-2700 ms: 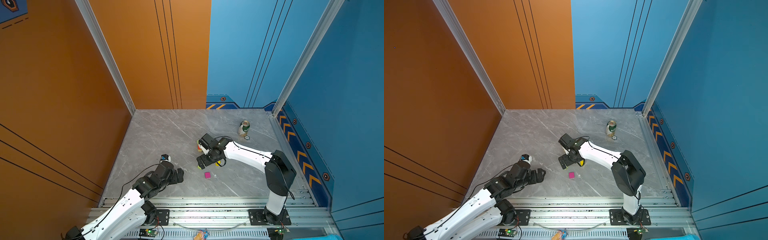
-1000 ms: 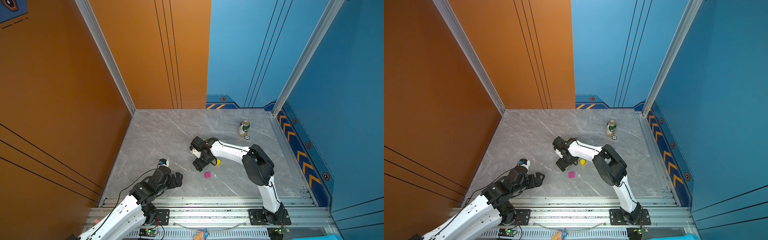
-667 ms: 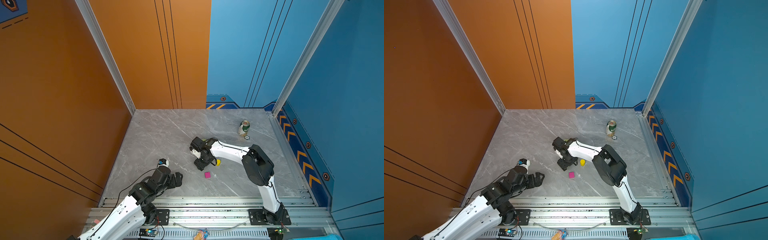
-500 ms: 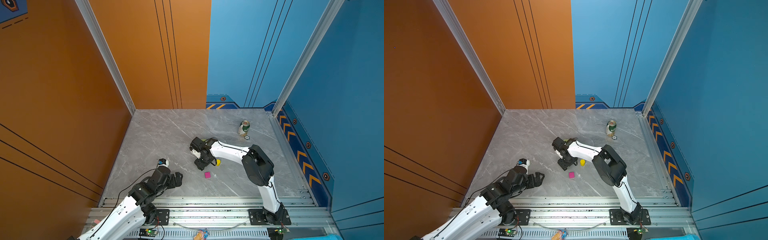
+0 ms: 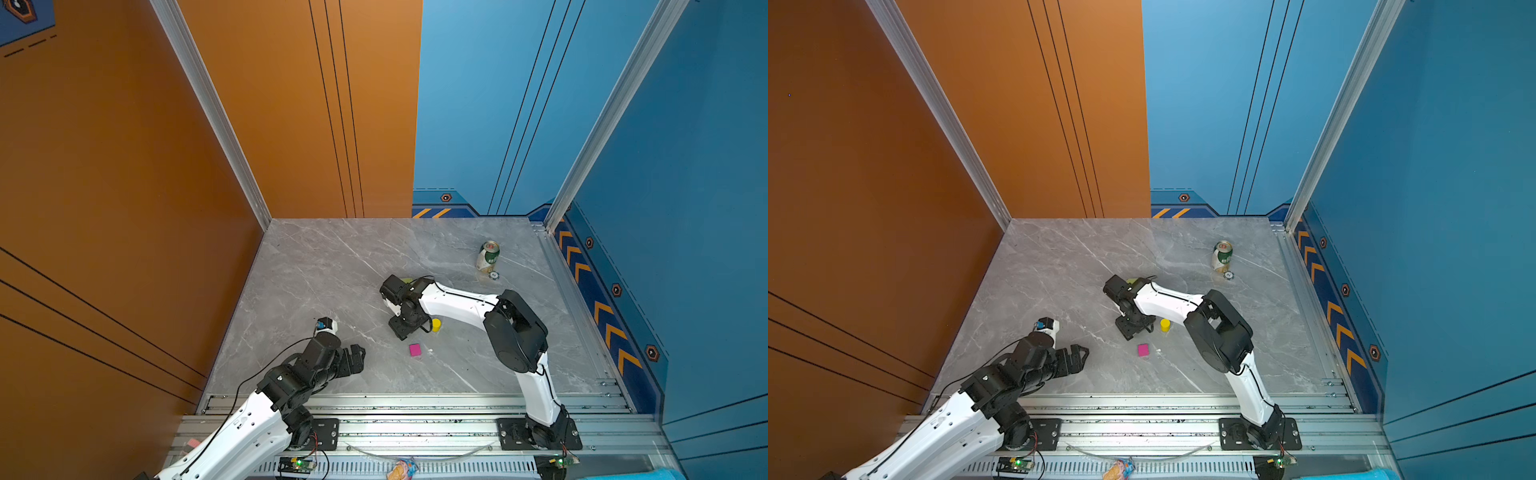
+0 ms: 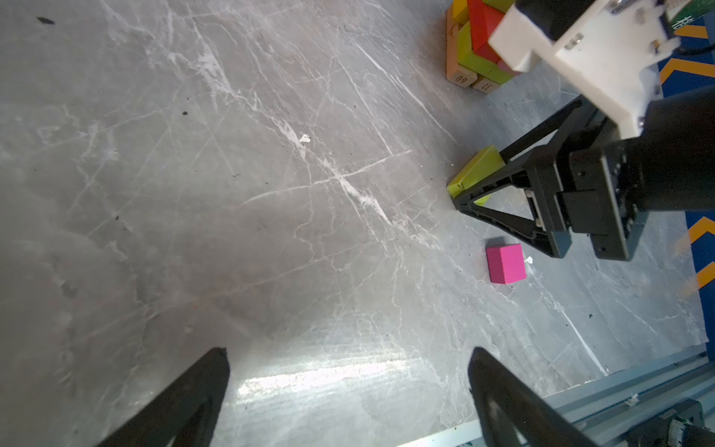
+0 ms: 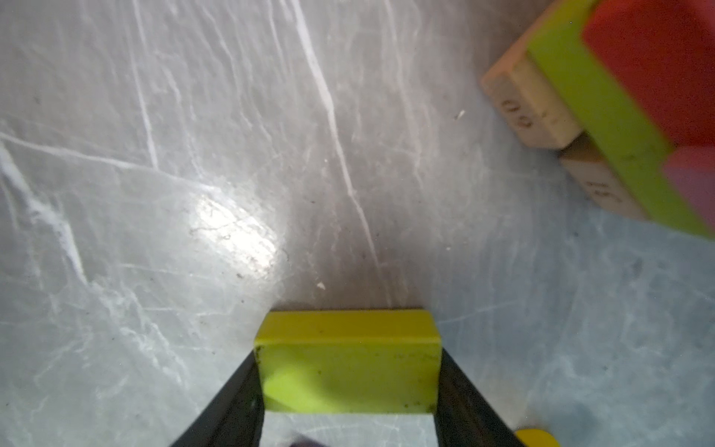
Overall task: Build the wood block tower
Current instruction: 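Lift the lime-green block with the right gripper and carry it over the tower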
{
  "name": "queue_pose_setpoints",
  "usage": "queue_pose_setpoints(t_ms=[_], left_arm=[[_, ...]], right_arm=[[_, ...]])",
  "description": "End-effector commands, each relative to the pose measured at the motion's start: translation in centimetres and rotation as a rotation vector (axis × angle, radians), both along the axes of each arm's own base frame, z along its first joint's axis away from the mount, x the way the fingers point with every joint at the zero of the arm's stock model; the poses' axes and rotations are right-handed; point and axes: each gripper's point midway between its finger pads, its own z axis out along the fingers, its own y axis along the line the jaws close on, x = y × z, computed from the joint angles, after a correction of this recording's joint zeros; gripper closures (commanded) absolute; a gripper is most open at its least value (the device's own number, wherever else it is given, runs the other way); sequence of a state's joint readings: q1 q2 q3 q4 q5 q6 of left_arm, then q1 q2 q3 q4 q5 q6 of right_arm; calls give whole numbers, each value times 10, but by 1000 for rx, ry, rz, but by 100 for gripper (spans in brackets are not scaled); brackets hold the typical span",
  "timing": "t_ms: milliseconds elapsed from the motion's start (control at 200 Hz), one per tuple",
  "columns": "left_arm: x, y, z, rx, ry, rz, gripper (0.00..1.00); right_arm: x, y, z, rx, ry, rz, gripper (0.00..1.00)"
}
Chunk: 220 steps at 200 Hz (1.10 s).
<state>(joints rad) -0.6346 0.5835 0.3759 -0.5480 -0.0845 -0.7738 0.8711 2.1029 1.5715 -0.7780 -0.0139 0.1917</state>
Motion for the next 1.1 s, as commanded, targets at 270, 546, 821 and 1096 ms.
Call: queue_pose_setpoints(t_ms=[270,546,821,1096], left_arm=[[9,-3,18,19,-28,-27,2],[18,-8,33,14,-57,-48,2],[22,-11,40,-11,-71,-54,2],[25,-11,39,-40,-65,-42,2]], right_arm=[[15,-18,74,39,-144,-192,46],[44,-31,99,75,-210,-376,46],[65,-21,102,73,-239,-436,46],[83,-8,92,55,-251,-465,46]])
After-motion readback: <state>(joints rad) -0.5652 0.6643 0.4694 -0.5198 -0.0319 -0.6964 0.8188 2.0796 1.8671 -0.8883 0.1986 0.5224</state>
